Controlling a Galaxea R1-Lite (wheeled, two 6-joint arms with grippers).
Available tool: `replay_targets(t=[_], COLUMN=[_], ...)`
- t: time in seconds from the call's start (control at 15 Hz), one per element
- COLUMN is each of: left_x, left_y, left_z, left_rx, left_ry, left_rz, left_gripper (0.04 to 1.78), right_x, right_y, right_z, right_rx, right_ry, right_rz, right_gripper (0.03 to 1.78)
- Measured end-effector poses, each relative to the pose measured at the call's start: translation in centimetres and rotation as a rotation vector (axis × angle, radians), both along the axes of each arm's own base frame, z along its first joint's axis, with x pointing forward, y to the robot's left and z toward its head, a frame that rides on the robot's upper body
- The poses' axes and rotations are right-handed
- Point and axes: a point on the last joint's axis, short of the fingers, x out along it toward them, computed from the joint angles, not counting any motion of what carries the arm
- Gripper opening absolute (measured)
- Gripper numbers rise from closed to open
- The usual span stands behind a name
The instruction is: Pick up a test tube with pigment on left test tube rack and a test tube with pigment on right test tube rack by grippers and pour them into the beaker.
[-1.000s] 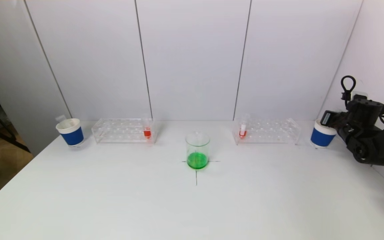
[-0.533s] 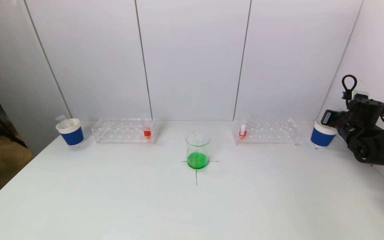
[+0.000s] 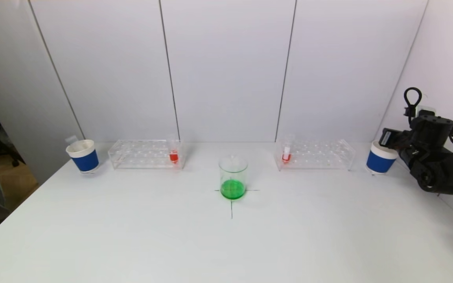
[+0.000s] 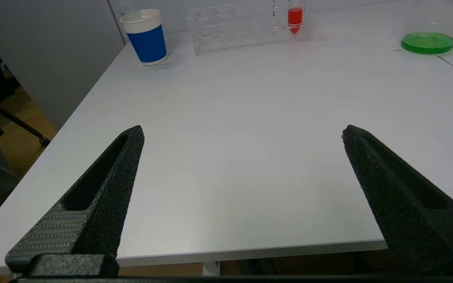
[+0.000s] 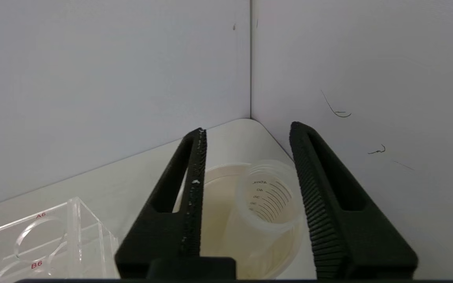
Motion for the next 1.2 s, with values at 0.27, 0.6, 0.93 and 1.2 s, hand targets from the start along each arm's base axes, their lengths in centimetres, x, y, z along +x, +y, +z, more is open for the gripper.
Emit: replay_targets(t=[0.27, 0.6, 0.93, 1.2], left_x=[0.0, 0.0, 0.0, 0.0], left_y=[0.0, 0.0, 0.0, 0.0], left_z=[0.0, 0.0, 0.0, 0.0], left_rx=[0.000, 0.000, 0.000, 0.000], left_ry=[0.000, 0.000, 0.000, 0.000], left_rz=[0.001, 0.000, 0.001, 0.000], left_gripper=[1.76, 1.76, 1.76, 1.76], right_x=[-0.1, -0.3, -0.7, -2.4], right_y=[0.0, -0.1, 0.1, 1.5], right_z=[0.1, 0.4, 1.3, 3.9], right_rx=[-0.001, -0.004, -0.008, -0.020], right_ry=[0.002, -0.003, -0.015, -0.043], right_rz=[0.001, 0.000, 0.003, 0.028], right_gripper=[1.52, 1.78, 1.78, 1.78])
